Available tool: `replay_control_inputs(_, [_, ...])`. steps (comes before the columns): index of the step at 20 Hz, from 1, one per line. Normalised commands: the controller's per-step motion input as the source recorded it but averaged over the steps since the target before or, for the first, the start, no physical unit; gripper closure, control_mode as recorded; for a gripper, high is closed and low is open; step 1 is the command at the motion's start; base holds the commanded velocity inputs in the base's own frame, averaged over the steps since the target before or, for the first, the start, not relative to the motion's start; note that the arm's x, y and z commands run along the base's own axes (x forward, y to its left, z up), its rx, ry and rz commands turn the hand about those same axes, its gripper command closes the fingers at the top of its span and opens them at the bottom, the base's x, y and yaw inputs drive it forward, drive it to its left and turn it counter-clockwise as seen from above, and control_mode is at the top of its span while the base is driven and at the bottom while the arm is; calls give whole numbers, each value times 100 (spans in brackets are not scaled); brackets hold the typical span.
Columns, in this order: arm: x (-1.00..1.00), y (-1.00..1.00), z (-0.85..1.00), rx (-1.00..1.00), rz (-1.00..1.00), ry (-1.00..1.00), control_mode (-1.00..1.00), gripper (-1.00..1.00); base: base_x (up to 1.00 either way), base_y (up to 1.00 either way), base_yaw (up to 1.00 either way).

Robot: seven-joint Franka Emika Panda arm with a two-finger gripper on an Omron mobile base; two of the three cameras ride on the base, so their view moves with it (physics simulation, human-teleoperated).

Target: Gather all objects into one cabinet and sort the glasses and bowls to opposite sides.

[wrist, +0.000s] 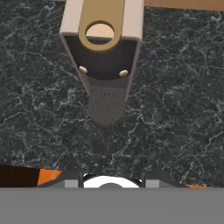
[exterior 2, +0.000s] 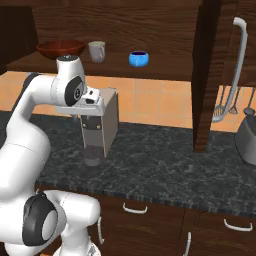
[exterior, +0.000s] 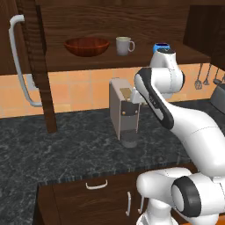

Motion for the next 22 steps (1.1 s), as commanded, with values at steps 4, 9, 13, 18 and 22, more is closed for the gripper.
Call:
replay_control_inputs(4, [0,0,0,0,0,0,100,-100,-18,0,0])
replay_control_inputs(9, [0,0,0,0,0,0,100,-100,-100,-7,2])
replay_control_inputs(13, [0,0,0,0,0,0,100,-100,-97,-9,0])
replay_control_inputs(18, [0,0,0,0,0,0,100,-100,-81,-8,0])
replay_control_inputs(22, [0,0,0,0,0,0,100,-100,-50,-2,0])
